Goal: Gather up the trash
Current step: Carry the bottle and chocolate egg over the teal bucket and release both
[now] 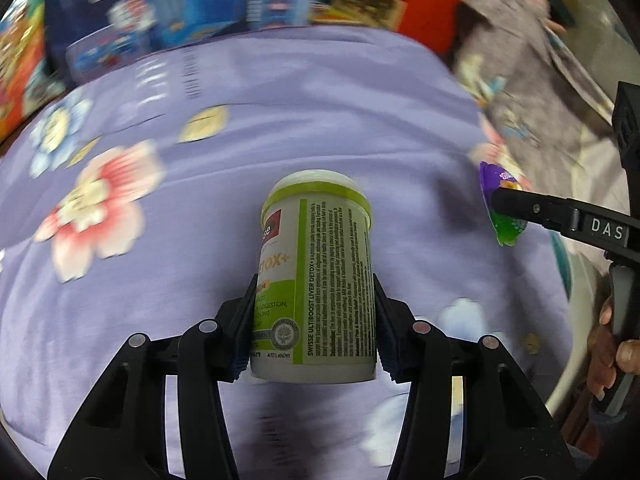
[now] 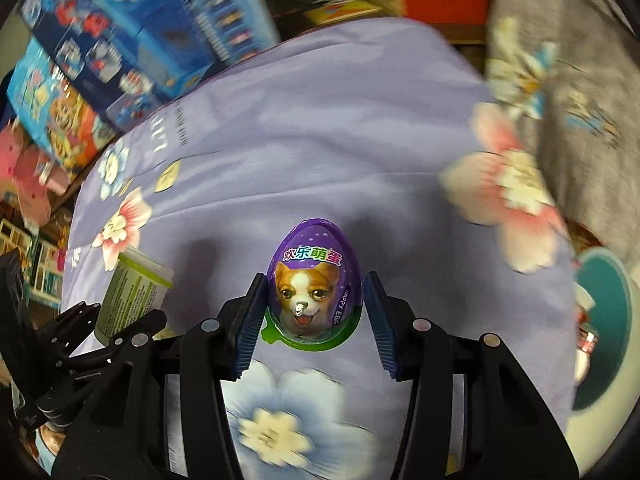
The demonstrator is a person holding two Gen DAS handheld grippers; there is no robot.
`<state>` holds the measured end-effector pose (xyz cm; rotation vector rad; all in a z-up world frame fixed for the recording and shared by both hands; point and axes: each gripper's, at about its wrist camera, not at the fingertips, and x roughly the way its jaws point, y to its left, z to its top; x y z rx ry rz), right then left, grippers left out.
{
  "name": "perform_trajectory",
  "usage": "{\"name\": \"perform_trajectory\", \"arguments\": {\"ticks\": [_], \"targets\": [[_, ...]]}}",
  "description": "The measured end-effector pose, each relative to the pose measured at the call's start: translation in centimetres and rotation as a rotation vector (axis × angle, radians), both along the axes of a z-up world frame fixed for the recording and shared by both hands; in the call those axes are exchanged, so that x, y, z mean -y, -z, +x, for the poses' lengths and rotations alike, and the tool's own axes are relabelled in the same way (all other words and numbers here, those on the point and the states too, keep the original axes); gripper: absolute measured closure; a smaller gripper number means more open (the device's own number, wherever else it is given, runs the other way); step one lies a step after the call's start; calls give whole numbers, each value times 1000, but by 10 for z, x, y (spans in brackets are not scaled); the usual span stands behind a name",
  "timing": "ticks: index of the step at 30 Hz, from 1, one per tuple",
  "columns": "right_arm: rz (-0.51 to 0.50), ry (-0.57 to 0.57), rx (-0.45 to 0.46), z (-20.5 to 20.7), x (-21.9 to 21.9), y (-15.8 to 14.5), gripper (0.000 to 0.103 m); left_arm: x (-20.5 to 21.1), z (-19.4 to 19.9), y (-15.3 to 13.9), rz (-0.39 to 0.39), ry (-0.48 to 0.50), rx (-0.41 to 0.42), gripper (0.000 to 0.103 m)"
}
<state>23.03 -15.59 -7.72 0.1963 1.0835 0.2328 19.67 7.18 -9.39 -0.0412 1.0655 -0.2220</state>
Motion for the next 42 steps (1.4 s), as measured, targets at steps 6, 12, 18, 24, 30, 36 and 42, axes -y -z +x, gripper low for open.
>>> {"name": "perform_trajectory", "arguments": {"ticks": [6, 12, 18, 24, 30, 36, 42], "targets": [[34, 109, 30, -24, 77, -6, 56, 87, 2, -12, 14, 128, 11, 52], [82, 206, 51, -50, 148, -5, 56, 160, -2, -19, 41, 242, 16, 52], [142, 311, 64, -72, 214, 0, 55, 231, -7, -15, 74, 342, -2, 52], [165, 398, 53, -92, 265, 8, 55, 290, -13, -8, 98, 422, -20, 52], [164, 491, 35, -112, 311, 14, 55, 346, -14, 2, 99, 513, -44, 52], [155, 552, 5, -122, 338, 22, 55, 386, -8, 14, 86, 574, -74, 52], [150, 593, -27, -121, 354, 31, 55, 416, 3, 26, 74, 611, -102, 52]]}}
